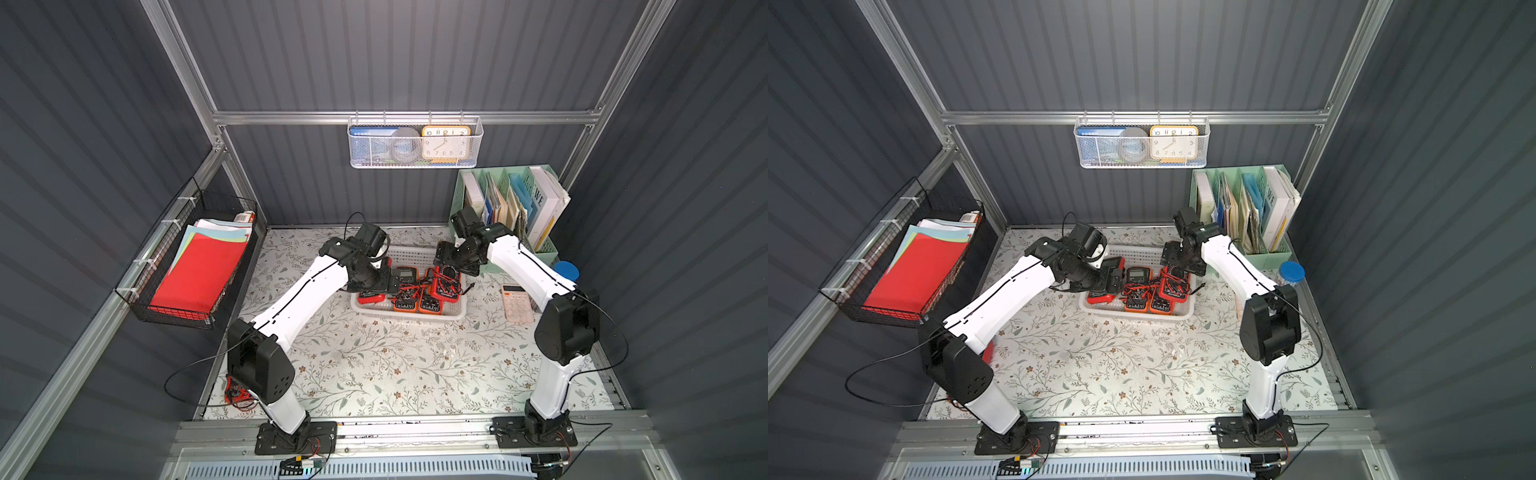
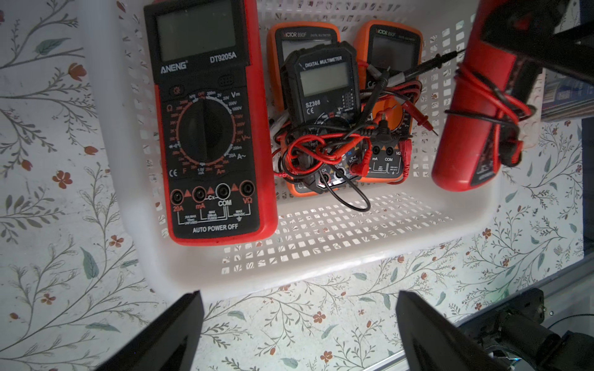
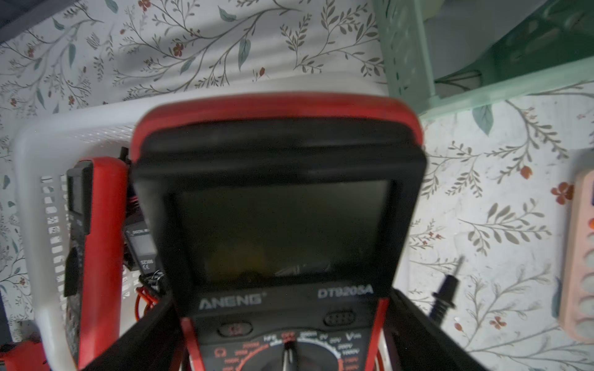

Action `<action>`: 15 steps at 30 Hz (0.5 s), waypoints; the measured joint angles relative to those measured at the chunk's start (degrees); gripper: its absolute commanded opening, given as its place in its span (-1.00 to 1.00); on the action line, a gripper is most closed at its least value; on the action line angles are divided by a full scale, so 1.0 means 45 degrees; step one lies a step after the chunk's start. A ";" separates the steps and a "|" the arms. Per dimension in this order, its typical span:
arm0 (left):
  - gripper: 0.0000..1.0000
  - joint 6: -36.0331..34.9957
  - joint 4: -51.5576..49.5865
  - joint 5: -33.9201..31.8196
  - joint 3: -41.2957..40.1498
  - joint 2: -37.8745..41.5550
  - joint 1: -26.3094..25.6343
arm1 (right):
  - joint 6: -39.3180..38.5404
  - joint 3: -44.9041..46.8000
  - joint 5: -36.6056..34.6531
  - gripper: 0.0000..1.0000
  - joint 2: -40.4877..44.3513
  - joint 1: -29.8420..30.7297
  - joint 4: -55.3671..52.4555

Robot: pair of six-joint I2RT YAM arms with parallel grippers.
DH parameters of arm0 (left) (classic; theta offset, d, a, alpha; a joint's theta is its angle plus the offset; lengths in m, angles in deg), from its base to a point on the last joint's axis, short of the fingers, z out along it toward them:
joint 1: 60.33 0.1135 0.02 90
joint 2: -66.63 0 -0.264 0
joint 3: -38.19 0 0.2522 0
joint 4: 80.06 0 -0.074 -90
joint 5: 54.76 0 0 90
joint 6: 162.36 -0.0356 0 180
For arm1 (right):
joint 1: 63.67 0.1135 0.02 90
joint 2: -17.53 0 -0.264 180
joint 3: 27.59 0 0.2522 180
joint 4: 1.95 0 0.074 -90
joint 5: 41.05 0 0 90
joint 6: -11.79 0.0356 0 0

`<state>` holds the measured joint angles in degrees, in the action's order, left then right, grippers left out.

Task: Put the multimeter into the basket
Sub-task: Place the multimeter in the basket.

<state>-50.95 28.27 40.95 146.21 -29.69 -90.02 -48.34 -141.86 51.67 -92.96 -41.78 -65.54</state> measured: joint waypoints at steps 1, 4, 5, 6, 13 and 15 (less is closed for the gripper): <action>0.98 0.0000 -0.0005 -0.0010 0.0000 0.0044 0.0000 | -0.0049 0.0000 0.0010 0.27 -0.0189 0.0053 0.0005; 0.99 0.0005 -0.0024 -0.0039 0.0000 0.0141 0.0000 | -0.0083 0.0000 -0.0194 0.29 -0.0680 0.0175 -0.0019; 0.99 0.0005 -0.0029 -0.0039 0.0000 0.0155 0.0000 | -0.0087 -0.0024 -0.0219 0.31 -0.0772 0.0175 -0.0015; 0.98 0.0010 -0.0029 -0.0044 0.0000 0.0165 0.0000 | -0.0087 -0.0078 -0.0253 0.35 -0.0903 0.0185 -0.0029; 0.98 0.0039 -0.0039 -0.0136 0.0000 0.0194 0.0000 | -0.0087 -0.0384 -0.0486 0.85 -0.1433 0.0267 0.0087; 0.99 0.0044 -0.0034 -0.0136 0.0000 0.0219 0.0000 | -0.0078 -0.0418 -0.0520 0.97 -0.1477 0.0287 0.0092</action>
<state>-50.75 28.11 40.34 146.21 -28.70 -90.02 -48.69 -143.74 49.33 -99.61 -40.49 -65.12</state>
